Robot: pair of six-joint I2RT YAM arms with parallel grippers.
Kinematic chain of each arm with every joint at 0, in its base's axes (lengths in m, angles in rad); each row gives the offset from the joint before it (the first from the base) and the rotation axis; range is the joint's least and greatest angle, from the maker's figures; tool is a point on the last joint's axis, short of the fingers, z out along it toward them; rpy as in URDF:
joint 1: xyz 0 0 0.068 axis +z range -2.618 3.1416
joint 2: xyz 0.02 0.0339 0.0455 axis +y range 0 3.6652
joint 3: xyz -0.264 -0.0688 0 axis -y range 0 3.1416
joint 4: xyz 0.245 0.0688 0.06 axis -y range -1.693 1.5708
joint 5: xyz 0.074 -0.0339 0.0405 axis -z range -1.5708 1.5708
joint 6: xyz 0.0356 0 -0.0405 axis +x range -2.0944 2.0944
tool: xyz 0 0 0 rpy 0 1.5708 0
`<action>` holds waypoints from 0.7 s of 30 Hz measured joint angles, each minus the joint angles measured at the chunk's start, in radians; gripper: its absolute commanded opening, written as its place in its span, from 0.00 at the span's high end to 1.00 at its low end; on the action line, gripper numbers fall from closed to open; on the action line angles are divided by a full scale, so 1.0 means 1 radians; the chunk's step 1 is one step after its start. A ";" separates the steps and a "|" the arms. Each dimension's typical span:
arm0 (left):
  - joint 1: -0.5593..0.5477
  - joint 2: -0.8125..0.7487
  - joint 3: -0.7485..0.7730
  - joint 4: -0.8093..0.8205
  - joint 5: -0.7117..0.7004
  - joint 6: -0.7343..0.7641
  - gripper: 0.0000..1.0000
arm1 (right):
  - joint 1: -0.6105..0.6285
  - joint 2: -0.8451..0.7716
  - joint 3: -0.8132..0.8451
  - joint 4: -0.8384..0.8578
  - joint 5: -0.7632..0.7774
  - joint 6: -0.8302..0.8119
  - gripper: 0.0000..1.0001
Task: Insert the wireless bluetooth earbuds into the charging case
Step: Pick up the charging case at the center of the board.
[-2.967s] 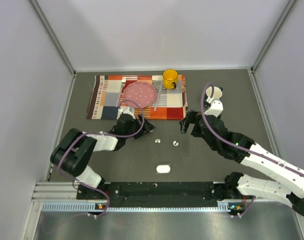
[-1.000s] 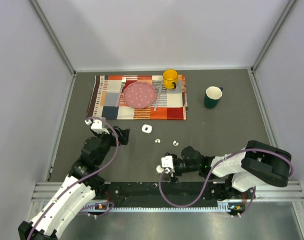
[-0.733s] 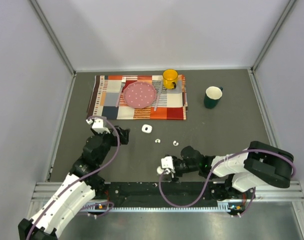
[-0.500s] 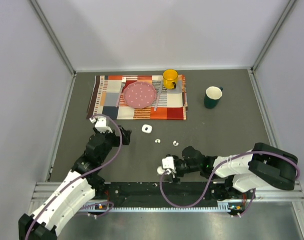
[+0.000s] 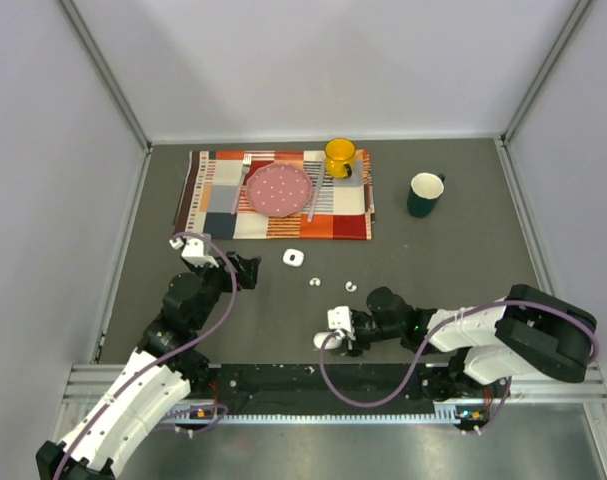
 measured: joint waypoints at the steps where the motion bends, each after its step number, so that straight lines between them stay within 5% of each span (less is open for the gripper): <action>1: 0.000 -0.008 0.000 0.001 0.000 -0.003 0.01 | -0.005 0.000 0.001 -0.005 -0.008 0.000 0.46; 10: 0.000 -0.014 0.000 0.005 -0.020 -0.037 0.01 | -0.012 0.022 0.031 -0.047 -0.054 -0.021 0.76; 13: 0.000 -0.014 0.000 0.005 -0.032 -0.057 0.10 | -0.013 0.026 0.036 -0.051 -0.055 -0.021 0.89; 15: 0.000 -0.014 0.000 0.005 -0.035 -0.073 0.01 | -0.013 0.026 0.036 -0.049 -0.048 -0.016 1.00; 21: 0.000 -0.025 -0.032 0.052 0.006 -0.085 0.01 | -0.013 -0.016 0.011 0.008 0.056 0.020 1.00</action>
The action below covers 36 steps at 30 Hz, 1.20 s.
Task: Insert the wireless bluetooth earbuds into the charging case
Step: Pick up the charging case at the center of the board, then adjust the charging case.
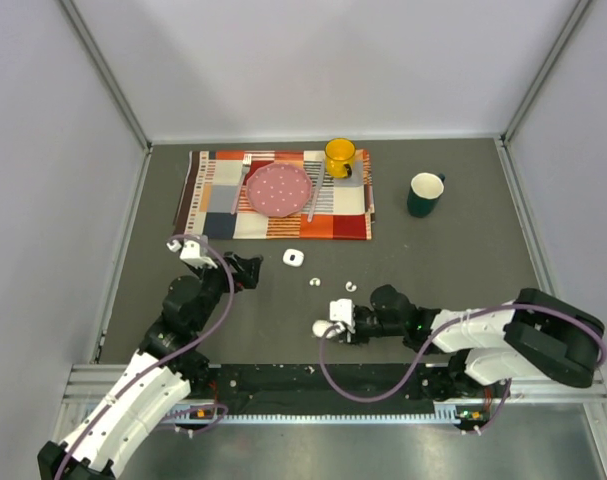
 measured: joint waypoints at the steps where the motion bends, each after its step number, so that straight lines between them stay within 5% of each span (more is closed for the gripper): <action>1: 0.000 0.000 -0.002 0.003 0.007 0.000 0.01 | 0.000 -0.016 -0.008 0.011 0.019 0.005 1.00; 11: 0.001 0.063 -0.011 0.154 0.299 0.027 0.01 | 0.073 -0.373 -0.024 0.013 0.369 -0.106 1.00; 18: 0.001 0.172 -0.038 0.422 0.573 -0.024 0.01 | 0.122 -0.441 -0.023 0.003 0.536 -0.217 1.00; 27: 0.001 0.442 0.009 0.580 0.836 -0.106 0.06 | 0.163 -0.441 -0.023 0.055 0.595 -0.373 1.00; 36: -0.034 0.474 0.026 0.626 0.914 -0.119 0.09 | 0.164 -0.453 -0.016 0.073 0.556 -0.396 1.00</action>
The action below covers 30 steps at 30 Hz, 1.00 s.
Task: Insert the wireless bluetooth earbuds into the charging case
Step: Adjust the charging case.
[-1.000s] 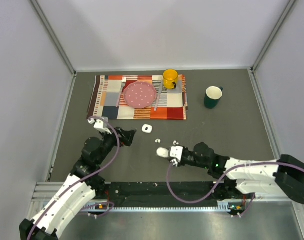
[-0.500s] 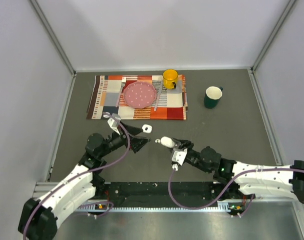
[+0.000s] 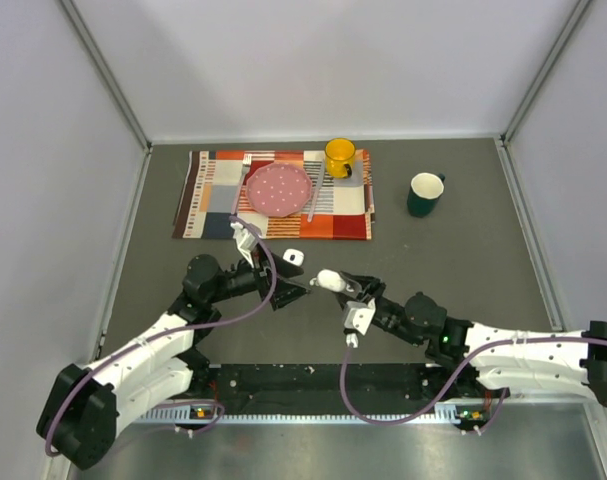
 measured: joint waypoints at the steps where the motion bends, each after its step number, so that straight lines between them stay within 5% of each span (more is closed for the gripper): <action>1: -0.006 0.000 0.002 0.003 -0.001 0.001 0.10 | 0.000 -0.001 0.003 0.006 -0.005 0.000 1.00; 25: -0.167 0.114 0.020 0.154 -0.166 0.023 0.48 | 0.007 0.040 0.054 0.063 -0.075 0.061 1.00; 30: -0.172 0.140 0.022 0.168 -0.163 0.023 0.49 | 0.007 0.047 0.054 0.067 -0.080 0.063 1.00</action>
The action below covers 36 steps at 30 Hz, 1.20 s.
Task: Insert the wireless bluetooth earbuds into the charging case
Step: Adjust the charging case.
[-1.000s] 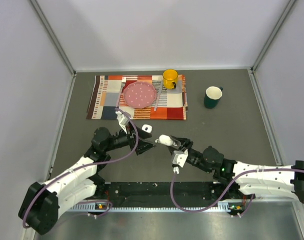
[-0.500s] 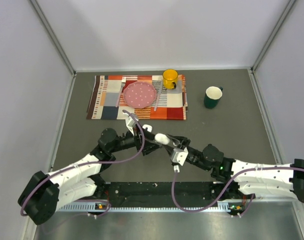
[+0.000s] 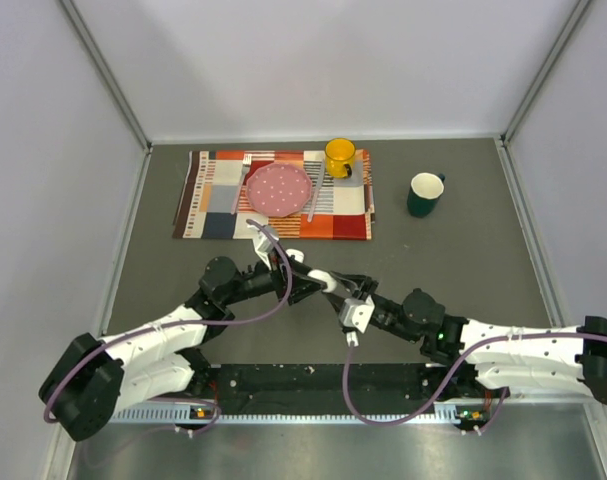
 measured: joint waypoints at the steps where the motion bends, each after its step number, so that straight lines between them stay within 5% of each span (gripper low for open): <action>1: -0.001 0.005 0.001 0.000 0.001 0.000 0.49 | 0.000 0.003 0.000 0.000 0.000 0.000 1.00; 20: -0.005 0.034 0.051 -0.047 0.045 0.014 0.43 | 0.000 0.007 0.000 0.050 0.009 -0.002 1.00; 36: -0.011 0.040 0.051 -0.030 0.055 0.010 0.93 | 0.000 0.007 0.000 0.048 0.024 -0.002 0.96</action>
